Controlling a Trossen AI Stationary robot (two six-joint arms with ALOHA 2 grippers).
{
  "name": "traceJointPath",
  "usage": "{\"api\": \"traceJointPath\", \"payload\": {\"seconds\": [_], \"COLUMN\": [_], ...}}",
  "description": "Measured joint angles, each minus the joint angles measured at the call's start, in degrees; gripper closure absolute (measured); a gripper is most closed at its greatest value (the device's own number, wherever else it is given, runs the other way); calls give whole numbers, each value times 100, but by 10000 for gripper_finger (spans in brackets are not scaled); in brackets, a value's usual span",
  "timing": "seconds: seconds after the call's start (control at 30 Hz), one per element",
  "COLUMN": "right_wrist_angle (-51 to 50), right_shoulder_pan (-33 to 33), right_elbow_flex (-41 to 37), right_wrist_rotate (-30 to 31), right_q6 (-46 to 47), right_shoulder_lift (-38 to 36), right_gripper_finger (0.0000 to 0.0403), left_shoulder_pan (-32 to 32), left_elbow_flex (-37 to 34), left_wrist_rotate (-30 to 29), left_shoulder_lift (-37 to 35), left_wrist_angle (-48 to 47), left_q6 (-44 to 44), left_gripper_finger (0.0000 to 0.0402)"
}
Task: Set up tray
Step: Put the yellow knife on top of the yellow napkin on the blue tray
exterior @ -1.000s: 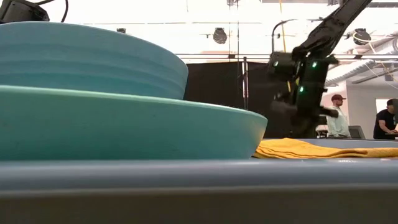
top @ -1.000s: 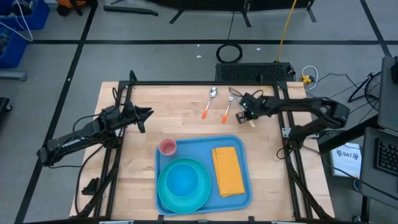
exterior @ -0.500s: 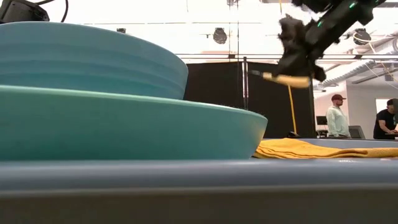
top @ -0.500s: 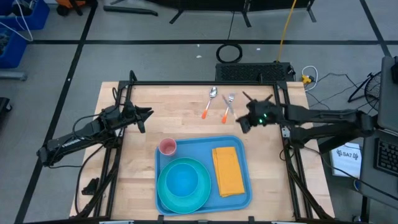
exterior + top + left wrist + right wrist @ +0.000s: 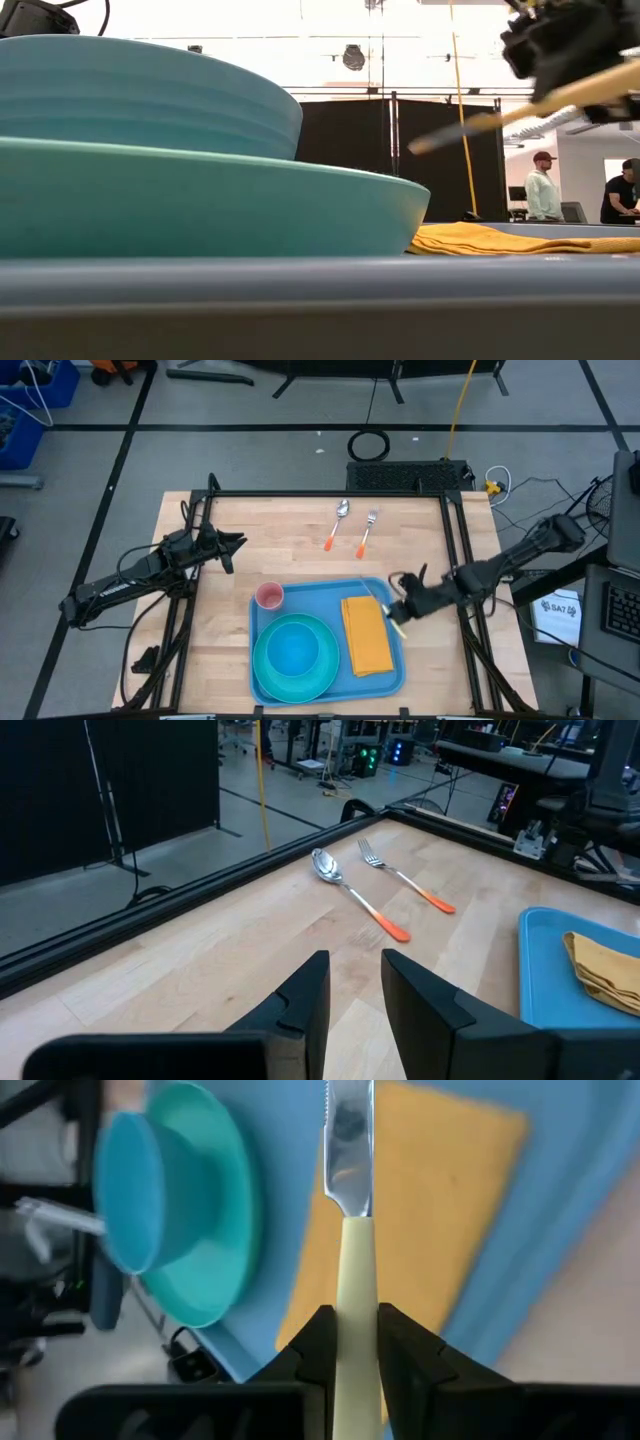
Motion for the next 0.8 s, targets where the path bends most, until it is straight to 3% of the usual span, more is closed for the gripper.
{"api": "traceJointPath", "payload": {"seconds": [0.33,0.47,0.8], "right_wrist_angle": [181,679,1270], "right_shoulder_pan": [1600,1785,1794], "right_elbow_flex": [0,4,7], "right_wrist_rotate": [1406,1855,2029], "right_q6": [2790,3036,3121], "right_shoulder_lift": [1235,1690,2444], "right_gripper_finger": [362,362,362], "left_shoulder_pan": [-2,-2,-2], "left_elbow_flex": [0,0,0], "left_wrist_rotate": [0,0,0], "left_shoulder_lift": [2,0,1], "left_wrist_angle": [0,0,0], "left_q6": [-2,0,-1], "left_gripper_finger": [305,305,305]}}
